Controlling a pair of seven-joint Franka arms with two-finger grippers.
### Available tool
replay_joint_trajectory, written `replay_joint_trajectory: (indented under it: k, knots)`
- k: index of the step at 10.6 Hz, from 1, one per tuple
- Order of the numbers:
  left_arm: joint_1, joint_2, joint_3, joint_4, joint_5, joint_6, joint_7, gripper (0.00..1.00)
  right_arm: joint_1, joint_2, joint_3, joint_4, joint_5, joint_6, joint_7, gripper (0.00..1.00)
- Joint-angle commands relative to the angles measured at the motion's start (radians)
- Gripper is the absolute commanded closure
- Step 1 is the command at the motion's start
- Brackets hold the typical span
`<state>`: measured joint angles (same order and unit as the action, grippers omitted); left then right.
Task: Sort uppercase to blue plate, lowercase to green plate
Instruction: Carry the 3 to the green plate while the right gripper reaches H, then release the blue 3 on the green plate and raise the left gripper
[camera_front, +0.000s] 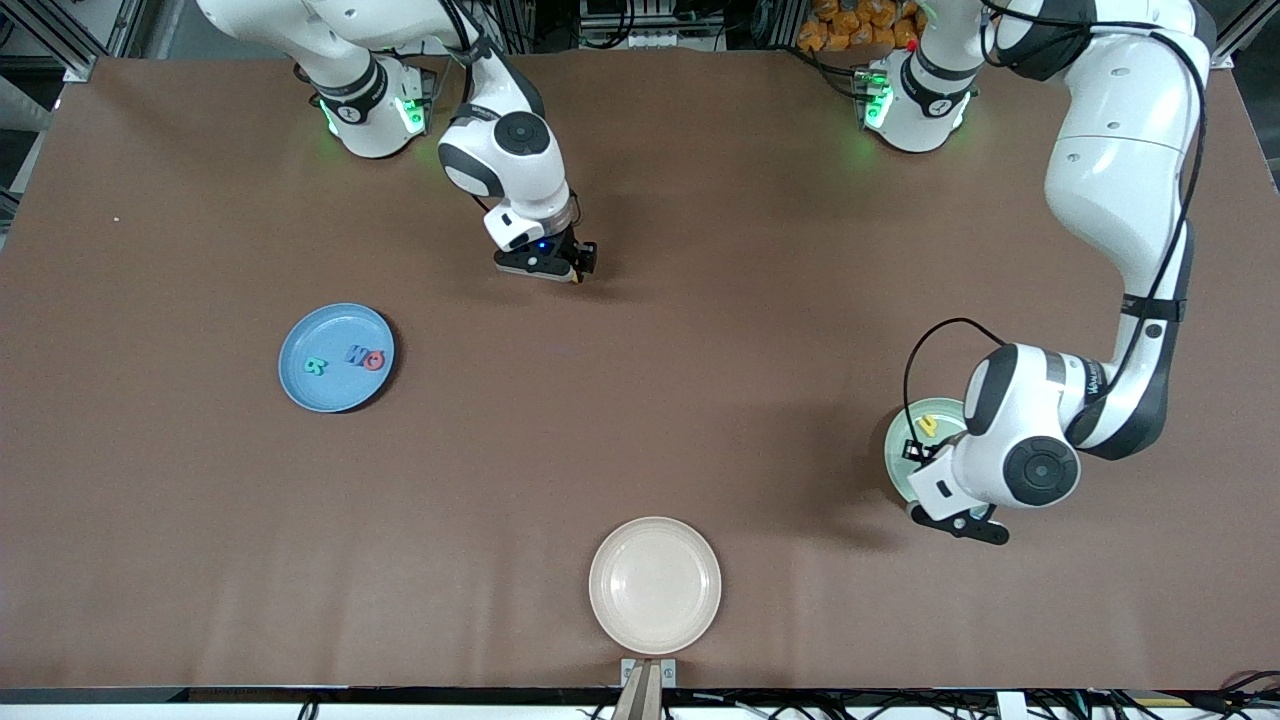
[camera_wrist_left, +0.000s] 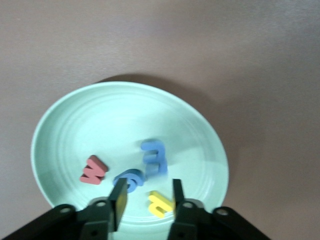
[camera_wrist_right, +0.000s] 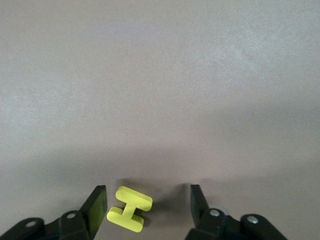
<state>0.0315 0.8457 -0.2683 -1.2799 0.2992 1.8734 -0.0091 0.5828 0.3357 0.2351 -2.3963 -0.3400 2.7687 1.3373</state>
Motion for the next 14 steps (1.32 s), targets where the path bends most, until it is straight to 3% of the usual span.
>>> replay_joint_trajectory:
  k: [1, 4, 8, 11, 14]
  knots:
    - [0.064, -0.049, -0.017, 0.001, 0.017, -0.008, 0.079, 0.0, 0.006, 0.042, 0.004, 0.034, -0.046, -0.005, 0.049, 0.23]
    - [0.068, -0.218, -0.017, -0.001, 0.003, -0.029, 0.083, 0.0, 0.008, 0.058, 0.006, 0.054, -0.045, 0.002, 0.054, 0.23]
    - [0.125, -0.437, -0.017, -0.003, -0.237, -0.252, 0.083, 0.0, 0.011, 0.078, 0.026, 0.065, -0.051, 0.002, 0.063, 0.23]
    - [0.145, -0.533, -0.009, -0.003, -0.252, -0.347, 0.08, 0.0, 0.011, 0.078, 0.041, 0.065, -0.059, -0.003, 0.06, 0.24]
    - [0.13, -0.634, 0.004, -0.064, -0.262, -0.353, 0.048, 0.0, 0.011, 0.085, 0.041, 0.063, -0.1, -0.003, 0.06, 0.35]
